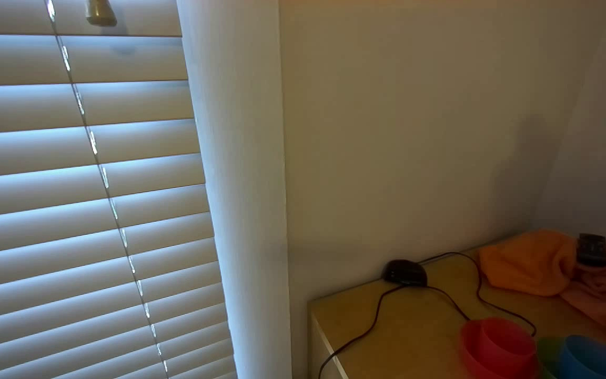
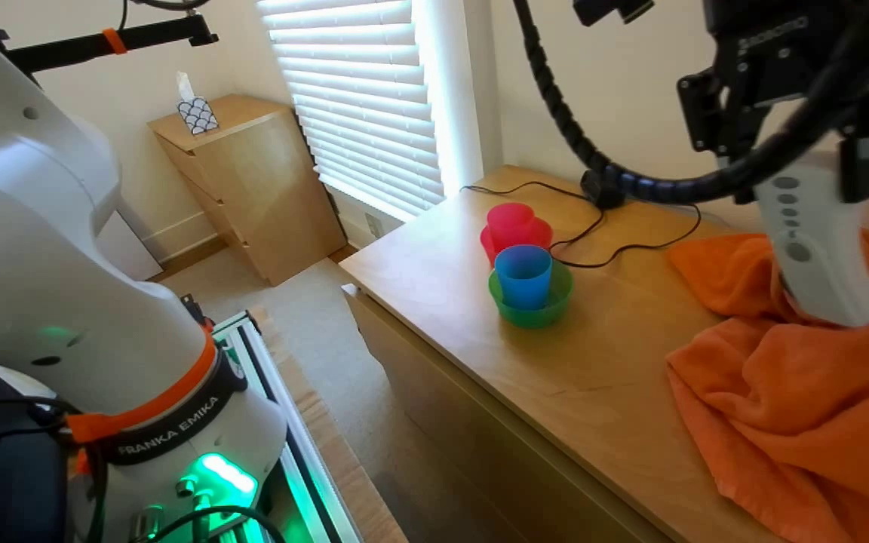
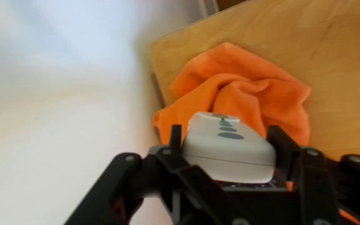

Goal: Remove the remote from the cup

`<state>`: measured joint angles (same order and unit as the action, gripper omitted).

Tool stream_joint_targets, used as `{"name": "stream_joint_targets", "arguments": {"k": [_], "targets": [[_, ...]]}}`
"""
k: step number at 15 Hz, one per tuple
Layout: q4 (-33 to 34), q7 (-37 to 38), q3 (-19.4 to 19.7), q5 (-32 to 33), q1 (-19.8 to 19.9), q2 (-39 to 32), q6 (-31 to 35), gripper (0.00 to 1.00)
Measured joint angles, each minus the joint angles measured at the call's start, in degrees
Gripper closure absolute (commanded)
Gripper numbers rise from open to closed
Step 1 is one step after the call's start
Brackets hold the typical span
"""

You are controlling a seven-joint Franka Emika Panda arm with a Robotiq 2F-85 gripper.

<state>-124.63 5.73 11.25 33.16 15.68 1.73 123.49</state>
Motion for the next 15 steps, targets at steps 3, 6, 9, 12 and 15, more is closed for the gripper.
{"name": "stream_joint_targets", "arguments": {"k": [3,6,9,12,15], "targets": [[5.46,7.61,1.20,9.45,0.02,-6.49,3.39,0.57],[9.45,18.61,2.81,11.61,-0.02,-13.17,7.85,0.57],[11.24,27.74,4.36,14.46,-0.93,-17.77,12.60,0.57],[12.10,36.81,5.79,18.19,-2.72,-20.24,13.87,0.57],[11.31,43.70,5.91,18.65,-4.18,-21.02,13.86,0.57]]}}
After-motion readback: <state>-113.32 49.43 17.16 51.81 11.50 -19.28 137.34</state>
